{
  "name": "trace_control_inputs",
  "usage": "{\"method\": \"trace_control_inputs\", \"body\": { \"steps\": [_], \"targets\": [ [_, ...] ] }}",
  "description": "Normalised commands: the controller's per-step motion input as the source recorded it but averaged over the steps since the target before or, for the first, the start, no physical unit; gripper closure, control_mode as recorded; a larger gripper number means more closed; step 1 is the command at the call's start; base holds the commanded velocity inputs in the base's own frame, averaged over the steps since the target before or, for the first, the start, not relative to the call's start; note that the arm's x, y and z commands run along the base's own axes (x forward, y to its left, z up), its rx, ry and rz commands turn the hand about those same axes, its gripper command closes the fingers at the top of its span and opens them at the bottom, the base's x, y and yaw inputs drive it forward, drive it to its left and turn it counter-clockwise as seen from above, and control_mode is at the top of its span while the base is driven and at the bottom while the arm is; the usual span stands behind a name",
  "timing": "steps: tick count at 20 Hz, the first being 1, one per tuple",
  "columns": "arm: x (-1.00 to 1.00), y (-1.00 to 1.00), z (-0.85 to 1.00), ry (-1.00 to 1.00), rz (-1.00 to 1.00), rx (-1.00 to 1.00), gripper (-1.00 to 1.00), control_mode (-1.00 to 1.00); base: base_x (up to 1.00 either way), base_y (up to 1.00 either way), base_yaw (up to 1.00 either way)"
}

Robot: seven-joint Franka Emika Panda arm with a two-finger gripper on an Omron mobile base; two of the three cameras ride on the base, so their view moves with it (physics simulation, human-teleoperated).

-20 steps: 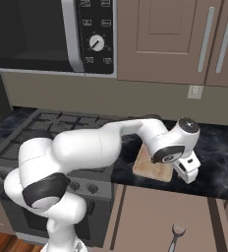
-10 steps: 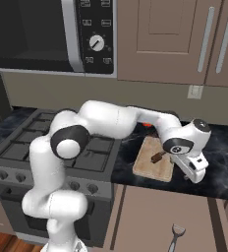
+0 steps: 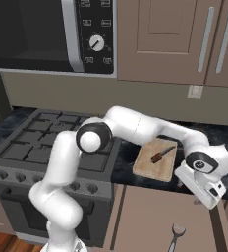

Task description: Open the drawer on the right and place the cutting tools on the cutting board.

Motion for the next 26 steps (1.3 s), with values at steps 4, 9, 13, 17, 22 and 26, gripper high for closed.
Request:
{"method": "trace_control_inputs", "body": {
  "steps": [4, 9, 13, 17, 22, 26],
  "targets": [
    [-0.41, 0.00, -0.74, 0.07, 0.26, 0.13, -1.00, -1.00, 0.00, 0.00, 0.00],
    [-0.15, 0.03, -0.53, 0.12, 0.26, 0.02, -1.00, -1.00, 0.00, 0.00, 0.00],
    [-0.20, 0.38, -0.37, 0.12, 0.24, -0.02, -1.00, -1.00, 0.00, 0.00, 0.00],
    [-0.01, 0.42, -0.08, 0.09, 0.07, -0.16, -1.00, -1.00, 0.00, 0.00, 0.00],
    [-0.01, 0.26, -0.27, 0.00, 0.04, -0.14, -1.00, -1.00, 0.00, 0.00, 0.00],
    [-0.29, 0.30, -0.54, 0.00, 0.11, -0.13, -1.00, -1.00, 0.00, 0.00, 0.00]
  ]
}}
